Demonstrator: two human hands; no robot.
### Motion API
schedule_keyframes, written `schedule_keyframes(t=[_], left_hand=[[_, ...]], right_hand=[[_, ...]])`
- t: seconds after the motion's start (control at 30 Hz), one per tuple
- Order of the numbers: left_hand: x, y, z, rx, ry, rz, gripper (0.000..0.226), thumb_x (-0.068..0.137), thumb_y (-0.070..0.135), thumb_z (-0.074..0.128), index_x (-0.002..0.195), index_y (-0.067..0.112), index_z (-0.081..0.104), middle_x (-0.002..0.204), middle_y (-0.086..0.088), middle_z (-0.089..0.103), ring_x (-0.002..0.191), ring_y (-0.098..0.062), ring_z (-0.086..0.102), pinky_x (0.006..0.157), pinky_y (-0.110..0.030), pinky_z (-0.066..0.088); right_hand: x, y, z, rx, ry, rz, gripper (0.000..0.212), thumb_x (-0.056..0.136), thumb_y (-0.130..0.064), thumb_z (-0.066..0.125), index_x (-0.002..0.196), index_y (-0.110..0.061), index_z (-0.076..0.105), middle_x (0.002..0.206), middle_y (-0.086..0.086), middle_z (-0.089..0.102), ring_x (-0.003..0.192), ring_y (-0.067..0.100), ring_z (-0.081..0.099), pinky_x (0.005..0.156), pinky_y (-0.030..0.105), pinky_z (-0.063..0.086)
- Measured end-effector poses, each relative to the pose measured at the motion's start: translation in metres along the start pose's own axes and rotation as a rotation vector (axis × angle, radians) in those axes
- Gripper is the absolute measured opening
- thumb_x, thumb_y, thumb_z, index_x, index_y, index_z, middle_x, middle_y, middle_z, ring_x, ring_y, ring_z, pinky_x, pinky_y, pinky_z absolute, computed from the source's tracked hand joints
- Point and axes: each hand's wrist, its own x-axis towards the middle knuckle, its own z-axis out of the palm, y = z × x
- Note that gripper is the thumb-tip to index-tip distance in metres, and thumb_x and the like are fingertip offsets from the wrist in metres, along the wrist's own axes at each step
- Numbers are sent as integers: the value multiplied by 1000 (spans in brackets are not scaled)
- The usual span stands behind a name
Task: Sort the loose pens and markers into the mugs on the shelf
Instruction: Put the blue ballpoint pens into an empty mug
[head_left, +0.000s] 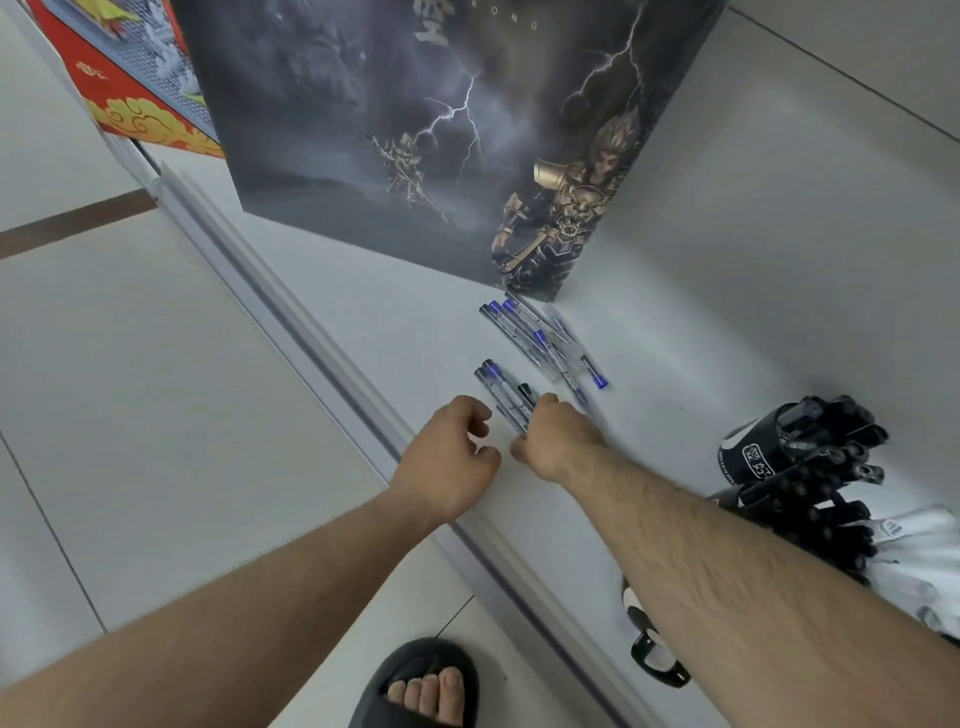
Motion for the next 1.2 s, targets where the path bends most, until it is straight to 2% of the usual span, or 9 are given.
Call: schedule_keyframes(t=[0.13, 0.33, 0.5, 0.6, 0.77, 0.83, 0.97, 1.1, 1.2], left_hand=[[3, -1, 10, 331, 8, 289, 57, 71, 9, 54, 127, 15, 52, 125, -2, 51, 115, -25, 48, 97, -36, 42], [5, 20, 24, 659, -63, 646, 94, 49, 27, 66, 138, 24, 36, 145, -5, 34, 134, -28, 28, 104, -50, 27], [-5, 53, 50, 604, 46, 1070, 51, 60, 47, 59, 100, 17, 64, 86, 1, 68, 86, -21, 66, 99, -41, 41], [-17, 75, 60, 549, -37, 1092, 39, 57, 45, 56, 82, 15, 62, 62, 4, 62, 53, -22, 61, 57, -27, 49], [-39, 86, 72, 375, -301, 733, 36, 57, 46, 62, 86, 28, 51, 68, 11, 58, 68, -23, 61, 61, -29, 45], [-45, 87, 77, 209, -323, 643, 26, 67, 38, 67, 77, 33, 44, 62, 12, 54, 64, -23, 59, 58, -29, 42], [-56, 89, 89, 22, -377, 513, 25, 75, 25, 71, 94, 26, 55, 80, 4, 68, 75, -18, 65, 67, -33, 53], [-63, 89, 105, -15, -339, 549, 22, 71, 32, 67, 88, 29, 53, 75, 7, 64, 70, -10, 62, 64, -31, 51], [-70, 93, 108, -43, -320, 532, 23, 65, 29, 66, 84, 25, 53, 69, 5, 62, 65, -14, 61, 61, -32, 50]], right_hand=[[-25, 18, 2, -55, -87, 25, 45, 80, -13, 68, 119, -8, 46, 117, 10, 62, 105, 28, 63, 76, 31, 52], [-66, 47, -47, 515, -362, 105, 19, 59, -2, 59, 78, -3, 60, 62, 14, 55, 54, 25, 54, 55, 30, 43], [-122, 69, -85, 750, -669, 78, 15, 77, 7, 54, 66, -4, 54, 60, 11, 51, 43, 12, 50, 45, 18, 42], [-144, 88, -95, 961, -733, 119, 5, 73, -5, 57, 75, -1, 58, 66, 14, 59, 50, 14, 56, 49, 20, 47], [-179, 125, -111, 1389, -720, 210, 54, 85, -51, 55, 109, -3, 62, 96, 26, 65, 64, 31, 62, 54, 28, 52], [-190, 140, -108, 1470, -491, 243, 72, 85, -65, 51, 124, -6, 59, 107, 23, 65, 76, 35, 63, 62, 36, 54], [-231, 136, -98, 1322, 304, 268, 42, 80, -65, 58, 109, -35, 65, 97, 0, 64, 74, 14, 59, 68, 33, 45], [-253, 106, -87, 1101, 447, 70, 81, 50, -64, 67, 125, -44, 47, 104, -22, 61, 88, 2, 63, 76, 21, 50], [-235, 110, -75, 1089, 600, 161, 36, 69, -31, 79, 100, -33, 60, 86, -12, 68, 74, 7, 66, 65, 22, 51]])
